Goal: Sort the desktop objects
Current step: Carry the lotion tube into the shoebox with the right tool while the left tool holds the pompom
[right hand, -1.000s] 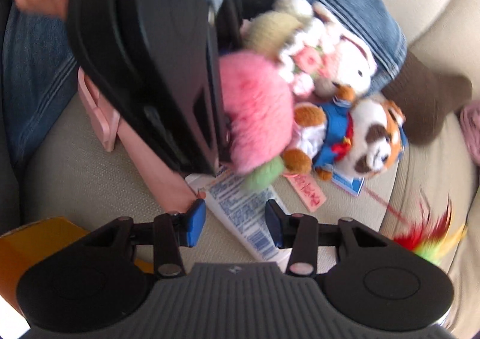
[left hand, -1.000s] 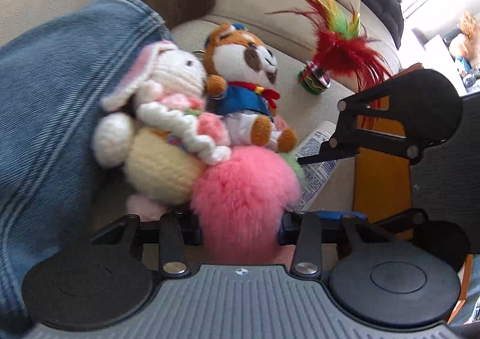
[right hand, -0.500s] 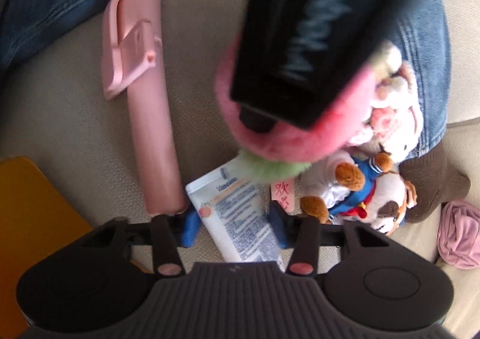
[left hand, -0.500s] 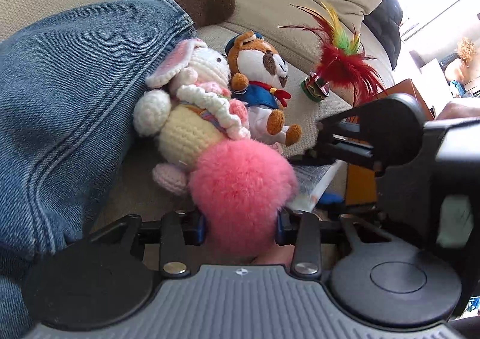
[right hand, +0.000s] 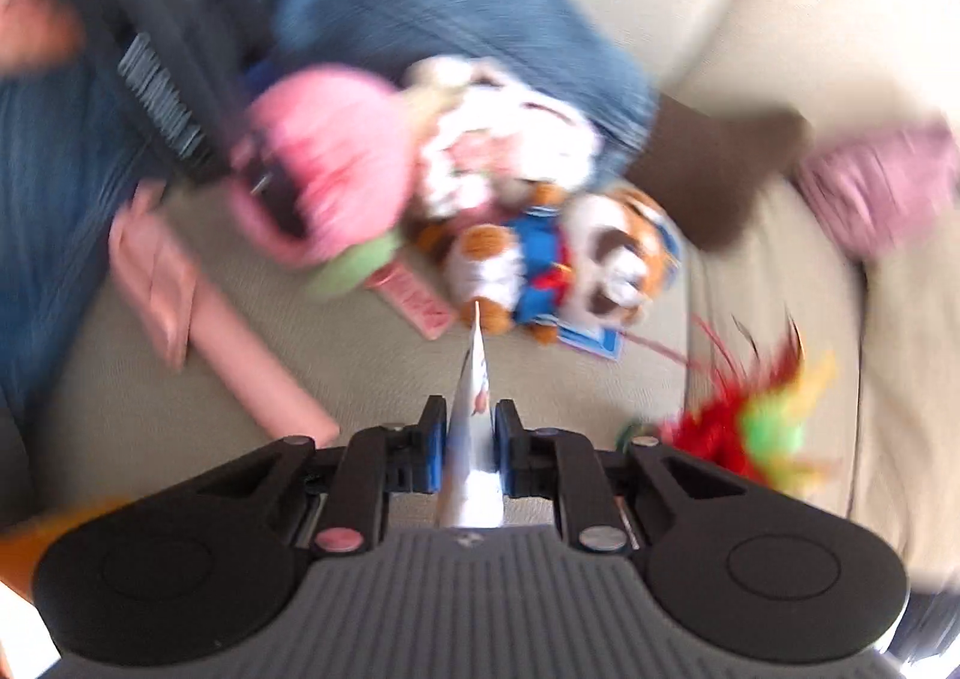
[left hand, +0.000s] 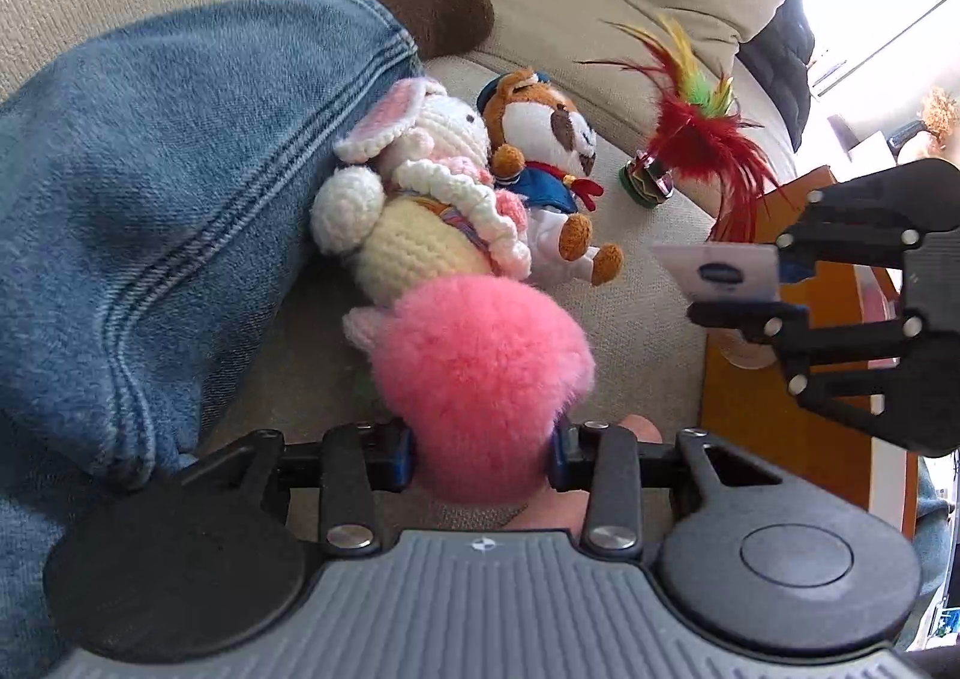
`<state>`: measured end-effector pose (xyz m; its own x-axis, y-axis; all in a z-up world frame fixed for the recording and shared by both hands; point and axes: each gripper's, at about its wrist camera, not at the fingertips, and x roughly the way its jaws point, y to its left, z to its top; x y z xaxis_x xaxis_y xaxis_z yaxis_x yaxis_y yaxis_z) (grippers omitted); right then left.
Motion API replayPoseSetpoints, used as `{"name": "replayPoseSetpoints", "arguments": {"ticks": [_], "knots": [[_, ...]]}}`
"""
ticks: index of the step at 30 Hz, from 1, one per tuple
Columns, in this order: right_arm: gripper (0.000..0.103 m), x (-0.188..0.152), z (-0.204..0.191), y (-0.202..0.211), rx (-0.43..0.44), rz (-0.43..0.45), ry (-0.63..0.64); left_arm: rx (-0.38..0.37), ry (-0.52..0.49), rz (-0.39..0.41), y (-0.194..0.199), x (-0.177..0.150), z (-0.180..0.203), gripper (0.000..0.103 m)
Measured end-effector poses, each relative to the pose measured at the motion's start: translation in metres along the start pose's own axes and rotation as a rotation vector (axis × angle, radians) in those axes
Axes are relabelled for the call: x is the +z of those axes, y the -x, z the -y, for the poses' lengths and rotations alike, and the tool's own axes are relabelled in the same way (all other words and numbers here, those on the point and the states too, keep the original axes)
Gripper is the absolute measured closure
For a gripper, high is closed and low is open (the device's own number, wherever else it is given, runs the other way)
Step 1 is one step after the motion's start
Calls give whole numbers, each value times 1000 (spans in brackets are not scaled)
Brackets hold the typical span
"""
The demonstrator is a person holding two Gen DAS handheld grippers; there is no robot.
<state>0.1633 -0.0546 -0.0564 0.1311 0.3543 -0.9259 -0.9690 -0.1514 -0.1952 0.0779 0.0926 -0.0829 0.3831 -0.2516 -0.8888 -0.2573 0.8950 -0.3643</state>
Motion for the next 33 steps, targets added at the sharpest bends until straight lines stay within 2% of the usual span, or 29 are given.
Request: {"name": "replayPoseSetpoints", "arguments": {"ticks": [2, 3, 7, 13, 14, 16, 17, 18, 19, 22, 23, 24, 26, 29, 33], "knots": [[85, 7, 4, -4, 11, 6, -143, 0, 6, -4, -10, 0, 1, 56], [85, -2, -9, -5, 18, 9, -201, 5, 12, -2, -13, -1, 2, 55], [85, -14, 5, -9, 0, -17, -362, 20, 12, 3, -19, -5, 4, 54], [84, -31, -3, 3, -22, -27, -439, 46, 21, 8, -26, -7, 4, 54], [82, -33, -2, -1, -30, -29, -454, 52, 16, 7, -27, -8, 5, 53], [81, -36, -7, 4, -42, -1, -458, 69, 5, 8, -29, -11, 6, 53], [78, -37, -9, 8, -43, 5, -465, 73, 3, 11, -30, -11, 6, 53], [71, -39, -9, 10, -48, 0, -484, 74, 2, 14, -30, -12, 6, 54], [69, -40, -10, 12, -50, -1, -499, 77, 2, 19, -29, -12, 7, 55], [74, -43, -14, 19, -55, 27, -515, 83, -9, 31, -28, -13, 9, 59], [90, -45, -13, 20, -55, 30, -529, 82, -11, 38, -26, -14, 10, 61], [93, -46, -13, 21, -54, 29, -545, 80, -14, 47, -24, -15, 11, 64], [94, -49, -14, 24, -61, 46, -577, 67, -19, 64, -16, -18, 12, 69], [94, -51, -19, 36, -81, 109, -604, 40, -34, 84, -1, -23, 15, 90], [94, -55, -23, 62, -82, 220, -658, 61, -65, 110, 9, -23, 20, 94]]}}
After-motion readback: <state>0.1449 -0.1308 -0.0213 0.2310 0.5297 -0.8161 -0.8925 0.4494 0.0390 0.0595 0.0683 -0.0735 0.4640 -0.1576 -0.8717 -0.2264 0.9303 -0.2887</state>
